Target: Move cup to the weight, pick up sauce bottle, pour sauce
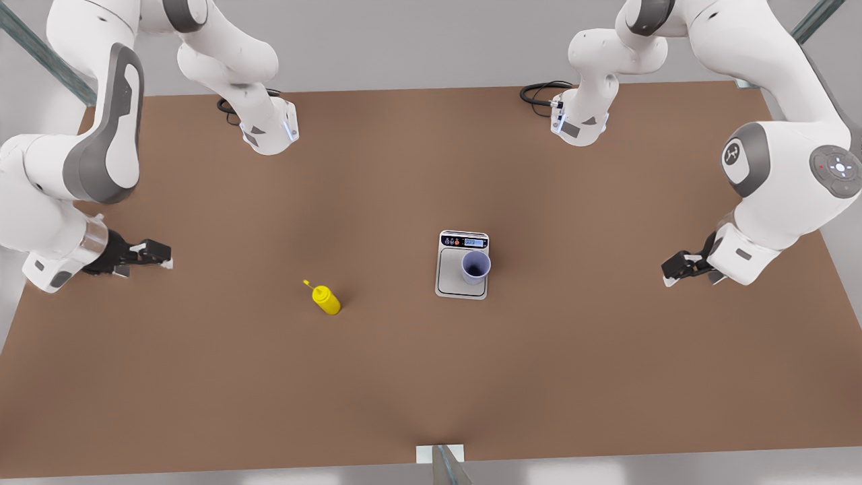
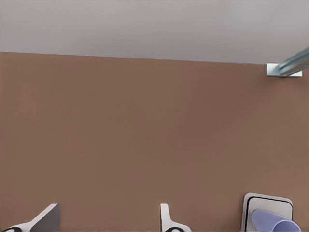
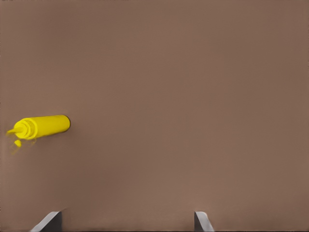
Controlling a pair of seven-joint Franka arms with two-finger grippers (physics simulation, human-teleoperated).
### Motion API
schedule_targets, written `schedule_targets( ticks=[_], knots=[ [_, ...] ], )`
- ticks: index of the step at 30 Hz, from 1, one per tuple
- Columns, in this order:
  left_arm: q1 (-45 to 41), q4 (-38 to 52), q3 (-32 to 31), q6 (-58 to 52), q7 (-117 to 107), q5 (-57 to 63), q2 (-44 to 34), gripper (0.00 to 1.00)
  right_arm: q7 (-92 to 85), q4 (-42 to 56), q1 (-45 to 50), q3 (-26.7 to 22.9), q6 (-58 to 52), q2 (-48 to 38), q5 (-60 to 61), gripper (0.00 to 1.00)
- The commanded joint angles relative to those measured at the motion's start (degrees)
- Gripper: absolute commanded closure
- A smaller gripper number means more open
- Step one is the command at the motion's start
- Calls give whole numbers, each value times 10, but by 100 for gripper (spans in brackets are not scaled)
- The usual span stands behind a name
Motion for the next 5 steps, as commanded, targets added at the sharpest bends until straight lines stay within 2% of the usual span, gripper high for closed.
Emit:
schedule_targets(
  ticks=[1, 5],
  knots=[
    [0, -1, 0, 0, 0, 0, -1, 0, 1, -9, 2, 0, 7, -8, 0, 0],
    [-1, 0, 0, -1, 0, 0, -2, 0, 11, -10, 13, 0, 8, -17, 1, 0]
  ],
)
